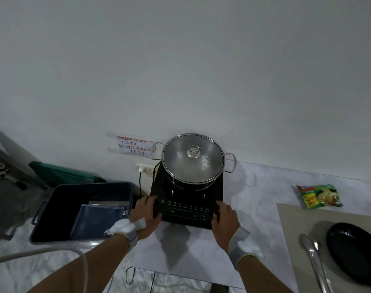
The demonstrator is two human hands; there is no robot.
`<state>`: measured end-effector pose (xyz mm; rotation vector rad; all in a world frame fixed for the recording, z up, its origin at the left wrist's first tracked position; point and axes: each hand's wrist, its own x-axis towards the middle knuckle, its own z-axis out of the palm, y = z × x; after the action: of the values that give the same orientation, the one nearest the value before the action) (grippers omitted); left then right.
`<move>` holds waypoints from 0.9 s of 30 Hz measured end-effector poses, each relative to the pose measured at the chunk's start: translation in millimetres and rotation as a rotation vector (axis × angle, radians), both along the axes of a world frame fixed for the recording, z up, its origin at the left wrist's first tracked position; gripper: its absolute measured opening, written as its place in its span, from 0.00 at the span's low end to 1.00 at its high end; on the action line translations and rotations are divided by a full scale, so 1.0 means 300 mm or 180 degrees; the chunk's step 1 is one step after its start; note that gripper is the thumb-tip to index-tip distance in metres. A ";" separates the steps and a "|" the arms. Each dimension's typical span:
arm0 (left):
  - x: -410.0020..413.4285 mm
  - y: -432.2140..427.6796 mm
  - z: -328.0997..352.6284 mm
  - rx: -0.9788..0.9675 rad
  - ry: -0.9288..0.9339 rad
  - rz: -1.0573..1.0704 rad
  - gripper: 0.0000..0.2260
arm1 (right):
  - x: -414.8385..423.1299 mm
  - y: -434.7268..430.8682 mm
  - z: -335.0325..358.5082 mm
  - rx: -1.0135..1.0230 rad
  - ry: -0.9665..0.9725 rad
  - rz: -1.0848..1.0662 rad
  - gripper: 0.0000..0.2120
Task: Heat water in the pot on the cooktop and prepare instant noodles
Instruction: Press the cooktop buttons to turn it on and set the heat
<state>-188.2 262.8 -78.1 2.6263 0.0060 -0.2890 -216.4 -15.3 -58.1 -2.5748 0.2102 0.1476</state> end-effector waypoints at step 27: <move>-0.091 -0.007 -0.077 0.0619 0.0394 -0.0414 0.41 | -0.171 0.010 -0.033 -0.0303 0.1119 0.0271 0.41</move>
<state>-215.3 260.8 -101.4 2.8017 -0.0999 -0.5193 -267.8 -12.3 -68.1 -2.6367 0.2414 0.6378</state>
